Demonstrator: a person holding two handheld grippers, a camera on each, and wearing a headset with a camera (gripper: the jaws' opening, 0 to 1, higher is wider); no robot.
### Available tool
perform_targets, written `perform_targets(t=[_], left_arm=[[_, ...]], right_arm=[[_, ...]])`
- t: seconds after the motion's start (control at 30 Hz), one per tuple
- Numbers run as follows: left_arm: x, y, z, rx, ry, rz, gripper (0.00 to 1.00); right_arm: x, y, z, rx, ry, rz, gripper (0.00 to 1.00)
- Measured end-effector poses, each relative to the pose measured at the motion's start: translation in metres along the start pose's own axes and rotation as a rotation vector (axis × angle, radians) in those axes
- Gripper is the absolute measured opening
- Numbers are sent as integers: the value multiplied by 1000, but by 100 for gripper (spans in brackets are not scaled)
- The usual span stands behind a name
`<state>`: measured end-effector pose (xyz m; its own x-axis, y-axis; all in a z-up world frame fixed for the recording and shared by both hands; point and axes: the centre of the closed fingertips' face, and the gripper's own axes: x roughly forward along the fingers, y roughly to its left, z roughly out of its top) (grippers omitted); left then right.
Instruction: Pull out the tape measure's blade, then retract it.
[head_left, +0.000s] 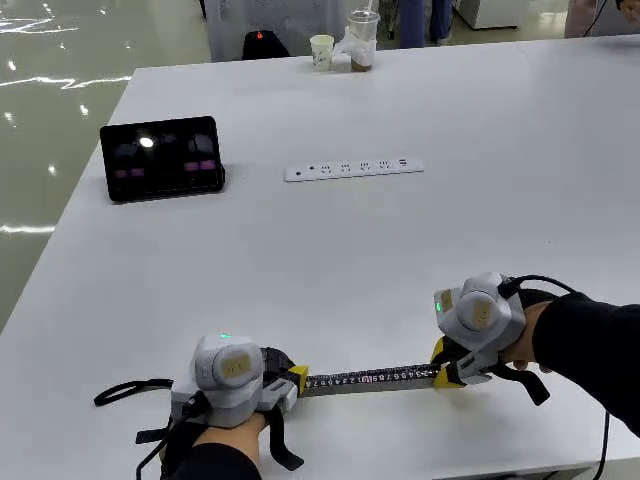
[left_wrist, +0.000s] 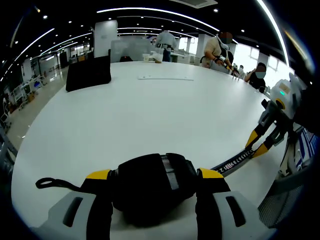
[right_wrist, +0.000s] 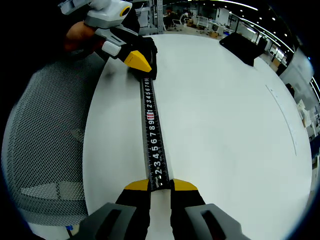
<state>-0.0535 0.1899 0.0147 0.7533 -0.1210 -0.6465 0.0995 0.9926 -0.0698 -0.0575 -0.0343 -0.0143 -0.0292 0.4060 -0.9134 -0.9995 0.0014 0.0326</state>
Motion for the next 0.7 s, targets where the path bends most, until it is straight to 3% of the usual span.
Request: perform_targets(t=[0.7], left_arm=[[0, 0, 0, 1, -2, 1, 62]], right_arm=[[7, -1, 10, 3, -30, 5, 11]])
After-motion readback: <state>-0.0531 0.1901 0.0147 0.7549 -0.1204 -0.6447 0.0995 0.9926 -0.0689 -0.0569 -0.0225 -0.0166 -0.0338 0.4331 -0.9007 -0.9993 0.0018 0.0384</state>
